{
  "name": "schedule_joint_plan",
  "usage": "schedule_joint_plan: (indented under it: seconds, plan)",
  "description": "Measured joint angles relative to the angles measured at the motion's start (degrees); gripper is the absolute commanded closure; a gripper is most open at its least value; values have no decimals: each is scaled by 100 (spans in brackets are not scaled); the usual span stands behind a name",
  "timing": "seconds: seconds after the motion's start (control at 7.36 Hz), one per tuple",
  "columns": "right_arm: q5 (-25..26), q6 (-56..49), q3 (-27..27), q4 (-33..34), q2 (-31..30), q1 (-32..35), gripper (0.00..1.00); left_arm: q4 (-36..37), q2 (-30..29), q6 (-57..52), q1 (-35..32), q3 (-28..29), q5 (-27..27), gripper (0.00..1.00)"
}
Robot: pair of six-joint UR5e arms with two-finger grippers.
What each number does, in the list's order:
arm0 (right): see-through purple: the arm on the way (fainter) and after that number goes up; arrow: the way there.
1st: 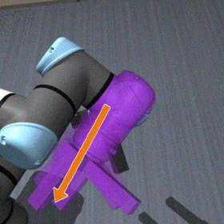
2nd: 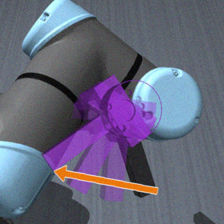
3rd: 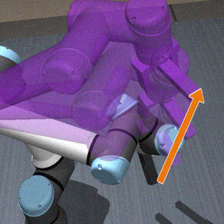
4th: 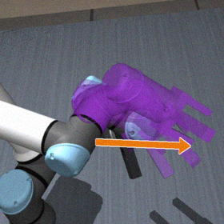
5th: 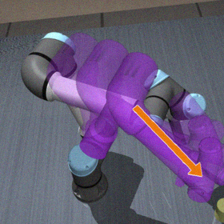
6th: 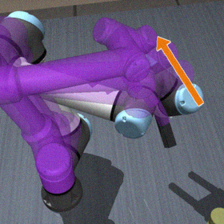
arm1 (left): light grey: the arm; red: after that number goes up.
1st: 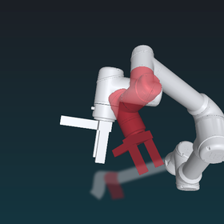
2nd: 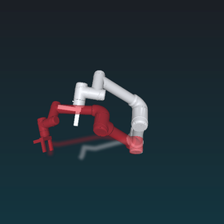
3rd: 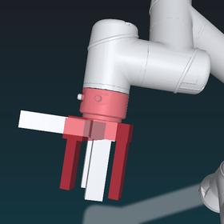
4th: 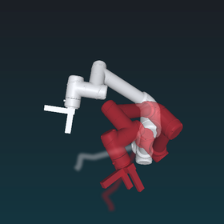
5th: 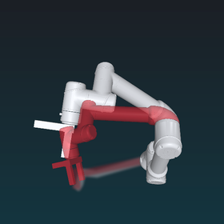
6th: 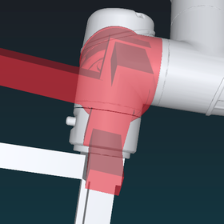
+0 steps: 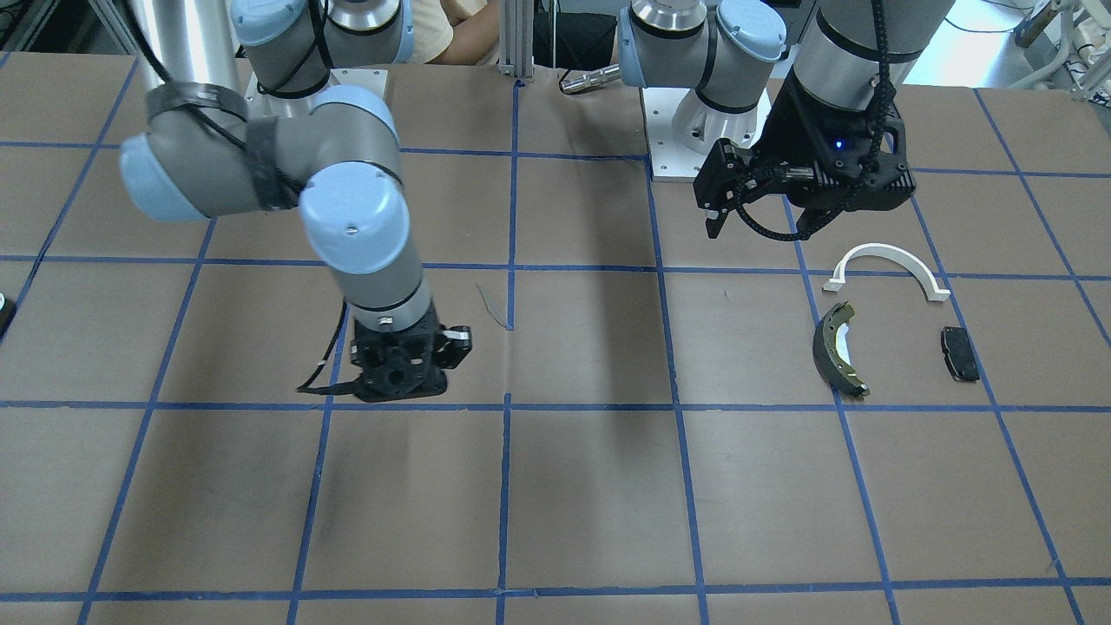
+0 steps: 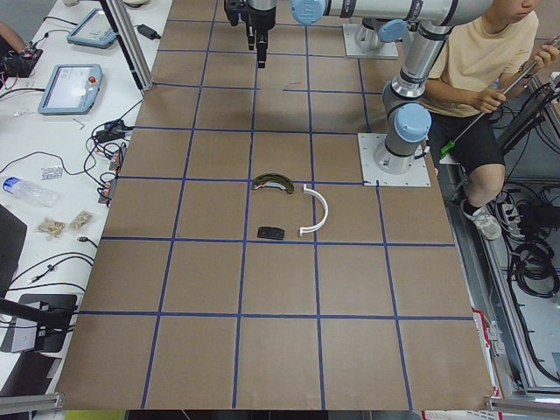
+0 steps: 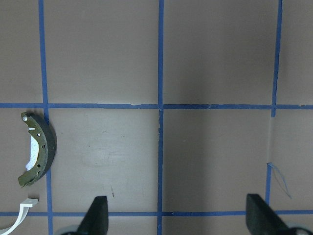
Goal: Place bearing gear from tray to pile
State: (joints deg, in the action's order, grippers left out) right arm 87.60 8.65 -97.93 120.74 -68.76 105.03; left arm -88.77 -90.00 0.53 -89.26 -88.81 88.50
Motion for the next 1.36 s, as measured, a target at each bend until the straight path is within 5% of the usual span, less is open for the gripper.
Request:
schedule_joint_plan:
  seconds: [0.14,0.41,0.54,0.95,1.36]
  plan:
    - [-88,538,-189,381,169,395,99,0,0,0,2,-2,0,0]
    - [-280,1348,-327,798,441,1093,78,0,1,0,7,-4,0,0]
    - [-335,1515,-339,929,514,1332,5,0,5,0,11,-4,0,0]
    - [-286,1499,-262,1286,713,1427,0,0,6,0,3,-1,2,0]
    - [-103,459,-116,545,385,456,0,24,-49,24,-23,-24,-5,0]
